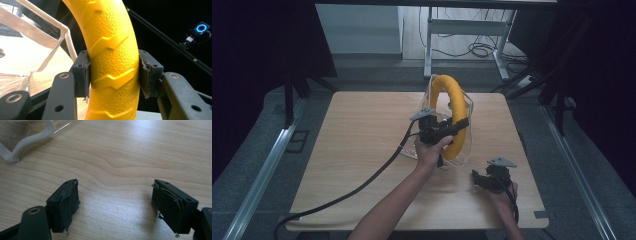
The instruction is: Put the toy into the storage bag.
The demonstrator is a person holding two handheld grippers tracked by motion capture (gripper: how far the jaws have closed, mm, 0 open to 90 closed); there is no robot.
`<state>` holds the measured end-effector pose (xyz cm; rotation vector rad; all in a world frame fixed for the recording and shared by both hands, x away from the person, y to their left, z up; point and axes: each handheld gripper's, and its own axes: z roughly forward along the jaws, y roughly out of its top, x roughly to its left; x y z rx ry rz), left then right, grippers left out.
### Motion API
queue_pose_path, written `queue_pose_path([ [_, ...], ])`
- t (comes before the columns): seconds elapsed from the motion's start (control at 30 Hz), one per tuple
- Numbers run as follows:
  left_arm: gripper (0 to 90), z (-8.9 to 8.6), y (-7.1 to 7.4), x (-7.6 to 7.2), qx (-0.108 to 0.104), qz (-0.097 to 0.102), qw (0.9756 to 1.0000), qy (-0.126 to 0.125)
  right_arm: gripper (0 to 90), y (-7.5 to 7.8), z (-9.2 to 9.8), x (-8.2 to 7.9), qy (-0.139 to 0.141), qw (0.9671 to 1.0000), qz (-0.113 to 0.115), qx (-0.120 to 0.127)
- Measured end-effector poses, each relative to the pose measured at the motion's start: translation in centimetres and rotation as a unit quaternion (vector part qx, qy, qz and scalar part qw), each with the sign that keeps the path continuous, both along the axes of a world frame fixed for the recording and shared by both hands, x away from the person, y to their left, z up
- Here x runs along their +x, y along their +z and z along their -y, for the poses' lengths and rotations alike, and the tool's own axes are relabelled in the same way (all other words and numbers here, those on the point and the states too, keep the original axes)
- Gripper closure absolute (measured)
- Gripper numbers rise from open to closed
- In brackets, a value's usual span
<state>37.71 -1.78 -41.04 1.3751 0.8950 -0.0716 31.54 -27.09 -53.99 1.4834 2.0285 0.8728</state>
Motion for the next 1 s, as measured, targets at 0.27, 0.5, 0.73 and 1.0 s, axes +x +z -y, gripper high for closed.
queue_pose_path([
  [0.27,50.1,-0.3,-0.3,-0.2,-0.007,-0.002,1.0000,0.004,22.1,0.0,0.0,0.0,0.000,1.0000,0.000,-0.001],
  [0.5,48.9,-0.4,-0.2,-0.2,0.003,0.000,1.0000,0.005,22.1,0.0,0.0,0.0,0.000,1.0000,0.000,-0.001],
  [0.73,37.9,-1.2,0.6,-0.5,0.005,0.009,0.9999,-0.002,22.1,0.0,0.0,0.0,0.000,1.0000,0.000,0.000],
  [1.0,34.6,-3.7,0.9,-1.1,0.001,0.016,0.9999,-0.005,22.1,0.0,0.0,0.0,0.000,1.0000,0.000,-0.001],
])
